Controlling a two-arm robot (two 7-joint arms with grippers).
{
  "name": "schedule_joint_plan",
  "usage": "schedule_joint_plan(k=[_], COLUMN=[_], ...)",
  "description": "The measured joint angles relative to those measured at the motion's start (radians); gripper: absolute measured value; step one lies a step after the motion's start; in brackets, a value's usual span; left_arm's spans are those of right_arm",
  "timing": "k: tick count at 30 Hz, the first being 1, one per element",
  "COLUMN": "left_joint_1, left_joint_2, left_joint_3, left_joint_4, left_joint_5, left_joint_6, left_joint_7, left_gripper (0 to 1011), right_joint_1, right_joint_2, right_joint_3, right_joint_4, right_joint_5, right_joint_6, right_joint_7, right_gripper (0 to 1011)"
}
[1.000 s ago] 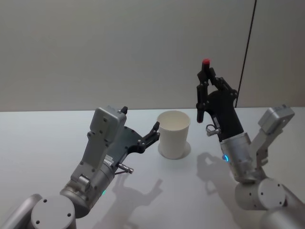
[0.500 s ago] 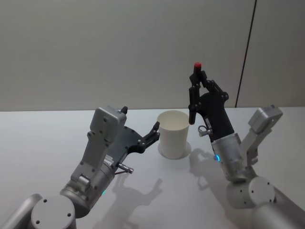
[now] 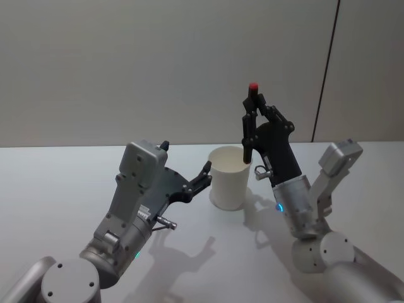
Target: Place the pen into the pen holder.
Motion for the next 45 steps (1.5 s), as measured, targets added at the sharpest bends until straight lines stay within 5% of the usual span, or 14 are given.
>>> schedule_joint_plan(k=[18,40,45], left_joint_1=[0.0,0.0,0.0], left_joint_2=[0.0,0.0,0.0], left_joint_3=[0.0,0.0,0.0], left_joint_4=[0.0,0.0,0.0], left_joint_5=[0.0,0.0,0.0], left_joint_6=[0.0,0.0,0.0], left_joint_7=[0.0,0.0,0.0], left_gripper=[1003,1003,1003], right_joint_1=[0.089,0.14,0.145], right_joint_2=[-0.041,-0.064,-0.066], right_joint_3=[0.014,0.011,0.011], right_joint_4=[0.177,0.267,0.274], right_joint_5=[-0.001,-0.078,-0.094], right_joint_6=[-0.067,-0.046,-0.039], right_joint_7=[0.021,-0.083,-0.101], right_gripper=[167,171,327])
